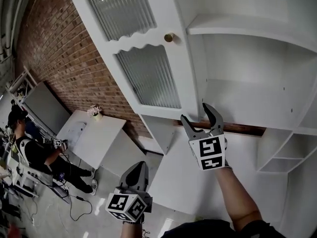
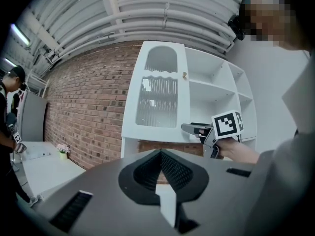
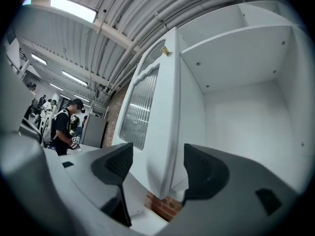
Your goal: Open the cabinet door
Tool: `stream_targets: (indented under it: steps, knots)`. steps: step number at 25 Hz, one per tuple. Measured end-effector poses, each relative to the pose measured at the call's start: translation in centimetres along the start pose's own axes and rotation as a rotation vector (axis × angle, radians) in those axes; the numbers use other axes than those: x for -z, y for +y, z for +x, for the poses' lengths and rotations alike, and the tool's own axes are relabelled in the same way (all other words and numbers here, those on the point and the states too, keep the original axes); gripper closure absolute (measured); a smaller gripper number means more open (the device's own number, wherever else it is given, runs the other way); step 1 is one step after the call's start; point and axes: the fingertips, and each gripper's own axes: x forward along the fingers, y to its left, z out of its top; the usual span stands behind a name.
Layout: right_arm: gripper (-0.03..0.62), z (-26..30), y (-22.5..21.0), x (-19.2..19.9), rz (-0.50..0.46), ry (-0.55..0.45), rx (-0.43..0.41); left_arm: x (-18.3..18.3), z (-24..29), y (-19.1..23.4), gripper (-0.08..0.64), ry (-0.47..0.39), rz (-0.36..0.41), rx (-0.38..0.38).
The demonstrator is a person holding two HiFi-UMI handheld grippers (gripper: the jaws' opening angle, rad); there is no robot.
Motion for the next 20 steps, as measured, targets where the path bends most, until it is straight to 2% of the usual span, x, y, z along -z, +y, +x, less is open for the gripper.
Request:
stream_targets:
  steps: [10,20]
  knots:
    - [0.266,0.9,1.3,-0.4,-0.026,0.006,0.068,0.6,-0.9,1.9,0.555,0.025,-0.016,-0.045]
    - [0.242,1.5,2.6,-0.8,0.01,-0.001,0.214,0.4,-3.0,4.3,0.554,0.031,-0.02,-0.044]
